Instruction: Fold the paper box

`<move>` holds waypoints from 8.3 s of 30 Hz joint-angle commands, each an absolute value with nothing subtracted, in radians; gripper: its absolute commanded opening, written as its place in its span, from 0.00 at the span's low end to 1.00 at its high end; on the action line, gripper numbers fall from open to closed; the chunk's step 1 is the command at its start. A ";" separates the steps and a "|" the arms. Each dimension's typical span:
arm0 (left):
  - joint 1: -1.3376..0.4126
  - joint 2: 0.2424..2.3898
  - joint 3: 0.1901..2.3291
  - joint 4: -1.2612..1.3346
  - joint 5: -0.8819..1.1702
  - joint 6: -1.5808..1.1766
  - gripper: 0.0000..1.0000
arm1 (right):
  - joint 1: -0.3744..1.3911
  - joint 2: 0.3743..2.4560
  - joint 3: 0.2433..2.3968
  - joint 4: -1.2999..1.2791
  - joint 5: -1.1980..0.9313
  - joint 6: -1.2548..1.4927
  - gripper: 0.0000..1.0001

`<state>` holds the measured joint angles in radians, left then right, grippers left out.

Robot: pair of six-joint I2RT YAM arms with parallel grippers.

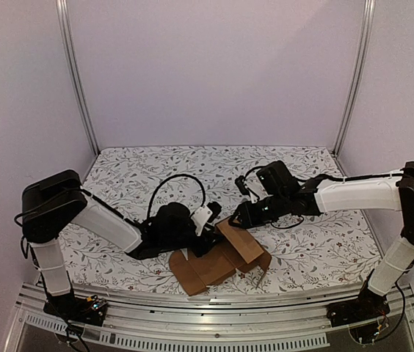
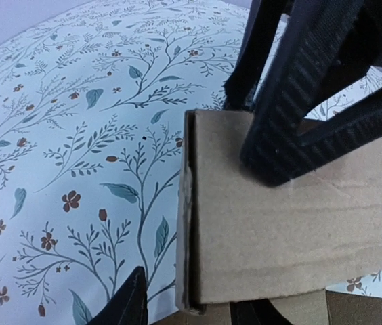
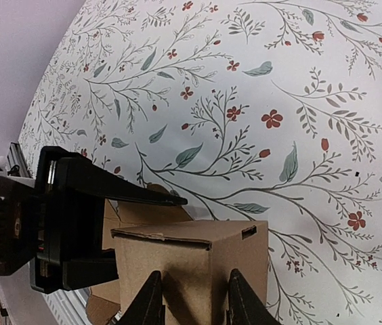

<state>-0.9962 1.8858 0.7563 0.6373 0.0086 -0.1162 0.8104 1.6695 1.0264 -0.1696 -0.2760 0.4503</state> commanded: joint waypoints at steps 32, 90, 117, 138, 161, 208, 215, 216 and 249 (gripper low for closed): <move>-0.960 2.228 0.782 1.308 0.124 -0.136 0.37 | 0.808 1.661 0.951 -0.112 -0.302 0.492 0.30; -0.989 2.147 0.755 1.206 0.004 -0.011 0.00 | 0.808 1.629 0.910 -0.093 -0.305 0.523 0.34; -1.046 1.967 0.775 0.818 -0.484 -0.173 0.00 | 0.807 1.303 1.019 -0.432 -0.131 0.407 0.37; -1.090 1.995 0.860 0.584 -0.736 -0.365 0.00 | 0.806 1.609 1.168 -0.419 -0.045 0.447 0.00; -1.098 1.985 0.936 0.420 -0.631 -0.502 0.00 | 0.831 1.726 1.059 -0.090 -0.083 0.686 0.00; -0.963 1.742 0.909 0.352 -0.554 -0.580 0.00 | 0.842 1.176 1.003 -0.180 -0.118 0.413 0.04; -0.897 1.643 0.866 0.369 -0.393 -0.689 0.00 | 0.841 1.054 0.941 -0.178 -0.216 0.312 0.03; -0.888 1.630 0.862 0.369 -0.373 -0.705 0.00 | 0.842 1.041 0.927 -0.171 -0.228 0.296 0.03; -0.847 1.510 0.776 0.534 -0.014 -1.026 0.00 | 0.964 1.273 0.742 0.636 -0.108 0.144 0.00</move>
<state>-0.8608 1.5307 0.7929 0.4976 -0.0517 -1.0008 0.9558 1.2598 0.7002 0.5976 -0.1383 0.1589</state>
